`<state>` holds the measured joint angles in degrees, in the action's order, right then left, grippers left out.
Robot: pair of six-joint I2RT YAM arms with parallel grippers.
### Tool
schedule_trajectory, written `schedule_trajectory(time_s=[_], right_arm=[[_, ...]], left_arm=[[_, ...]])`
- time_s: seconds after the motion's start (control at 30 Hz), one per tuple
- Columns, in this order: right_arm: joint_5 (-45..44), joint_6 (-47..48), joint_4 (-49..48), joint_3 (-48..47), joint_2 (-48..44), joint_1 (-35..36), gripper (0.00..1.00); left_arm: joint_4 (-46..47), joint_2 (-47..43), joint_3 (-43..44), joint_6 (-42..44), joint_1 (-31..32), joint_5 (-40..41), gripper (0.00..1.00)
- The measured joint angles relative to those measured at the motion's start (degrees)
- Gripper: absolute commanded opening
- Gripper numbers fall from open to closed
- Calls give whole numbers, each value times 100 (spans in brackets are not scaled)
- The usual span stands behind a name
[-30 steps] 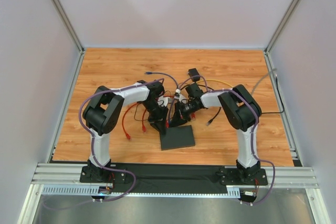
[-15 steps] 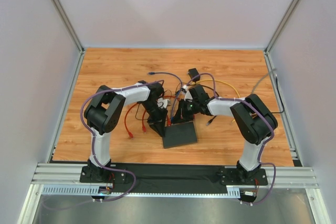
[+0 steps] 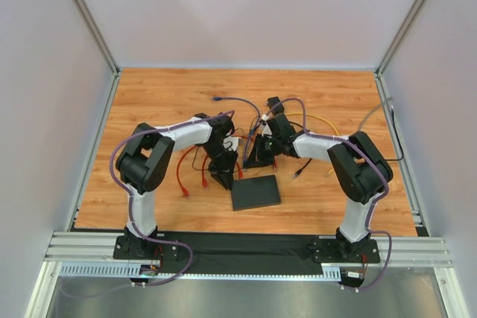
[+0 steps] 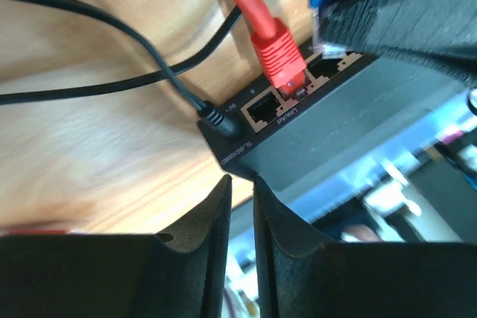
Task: Pull the plug from the switch port
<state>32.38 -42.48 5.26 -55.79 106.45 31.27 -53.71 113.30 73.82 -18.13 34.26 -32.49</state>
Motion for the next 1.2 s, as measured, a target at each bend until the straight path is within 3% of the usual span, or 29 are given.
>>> schedule_trajectory(time_s=[0.37, 0.73, 0.93, 1.03, 1.2], right_arm=[[-682, 1314, 2184, -1344, -887, -138, 0], [-824, 1585, 3679, -2889, -1325, -1325, 0], [-2562, 1491, 4612, -3244, -1565, -2105, 0], [-3545, 1331, 4806, -2931, -1958, -2533, 1], [-4363, 1049, 4911, -2288, -2332, -3252, 0]], left_arm=[[522, -1519, -46, 192, -87, 549, 32], [507, -1545, 125, 192, -339, 673, 32], [511, -1537, 175, 186, -339, 669, 31], [511, -1537, 173, 184, -339, 664, 31], [527, -1537, 138, 173, -339, 616, 31]])
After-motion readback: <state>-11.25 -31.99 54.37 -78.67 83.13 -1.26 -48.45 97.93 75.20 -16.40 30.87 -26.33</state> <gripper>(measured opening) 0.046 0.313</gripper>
